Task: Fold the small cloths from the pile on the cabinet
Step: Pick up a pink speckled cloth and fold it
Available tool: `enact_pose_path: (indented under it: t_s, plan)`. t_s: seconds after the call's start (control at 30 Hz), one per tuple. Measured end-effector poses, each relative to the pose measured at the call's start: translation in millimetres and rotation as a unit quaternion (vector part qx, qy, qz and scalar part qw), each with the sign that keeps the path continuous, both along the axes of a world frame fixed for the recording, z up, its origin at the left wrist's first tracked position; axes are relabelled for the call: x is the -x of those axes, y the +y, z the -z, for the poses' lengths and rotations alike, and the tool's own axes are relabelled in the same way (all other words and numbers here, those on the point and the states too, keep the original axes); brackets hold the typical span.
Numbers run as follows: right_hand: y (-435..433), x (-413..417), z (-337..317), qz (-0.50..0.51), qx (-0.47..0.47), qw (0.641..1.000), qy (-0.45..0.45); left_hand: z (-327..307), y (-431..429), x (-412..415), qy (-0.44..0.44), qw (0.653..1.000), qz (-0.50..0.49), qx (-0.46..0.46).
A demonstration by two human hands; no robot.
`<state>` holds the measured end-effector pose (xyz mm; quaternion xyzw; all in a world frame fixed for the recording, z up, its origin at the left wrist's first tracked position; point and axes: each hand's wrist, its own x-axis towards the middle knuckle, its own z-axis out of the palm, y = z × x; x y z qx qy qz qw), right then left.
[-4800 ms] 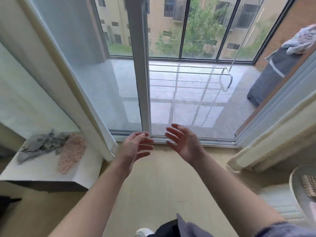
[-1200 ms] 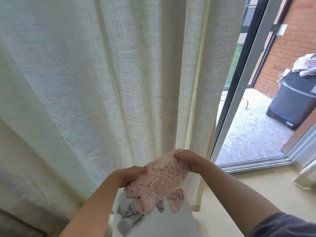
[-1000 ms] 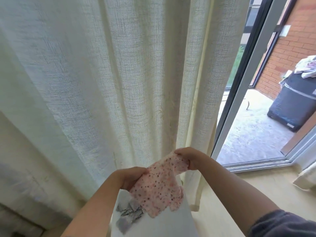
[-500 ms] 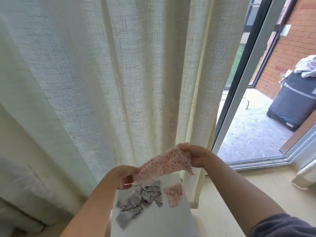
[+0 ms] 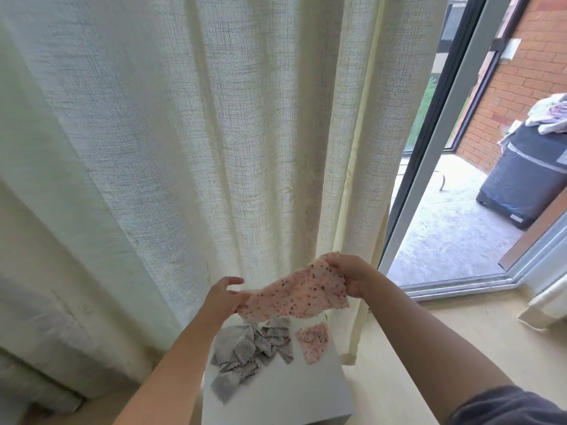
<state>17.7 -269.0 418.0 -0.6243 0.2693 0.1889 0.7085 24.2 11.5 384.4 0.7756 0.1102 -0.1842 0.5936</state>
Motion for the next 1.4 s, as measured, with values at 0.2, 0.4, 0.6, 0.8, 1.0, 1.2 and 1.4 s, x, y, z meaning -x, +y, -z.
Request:
enact_pose_path:
  t_s: [0.2,0.4,0.6,0.8,1.0,1.2,1.4]
  plan:
    - [-2,4,4,0.054,0.091,0.994,-0.022,-12,9,-6,-0.049,0.998,-0.017,0.024]
    - [-12,20,-8,-0.115,0.180,0.968,-0.133,-25,18,-8,-0.188,0.969,0.101,-0.124]
    - [-18,16,-9,-0.203,0.455,0.843,-0.201,-47,13,-16,-0.364,0.905,0.097,-0.196]
    - [-13,18,-26,-0.292,0.438,0.815,-0.240,-87,-4,-13,-0.363,0.897,0.182,-0.173]
    - [42,21,-41,-0.278,0.273,0.856,-0.339,-130,-41,-6,-0.418,0.840,0.282,-0.199]
    - [37,31,-50,-0.174,0.177,0.889,-0.386,-125,-23,-3,-0.294,0.902,0.291,-0.125]
    - [30,36,-52,-0.240,0.195,0.883,-0.354,-114,-23,4,-0.298,0.911,0.258,-0.119]
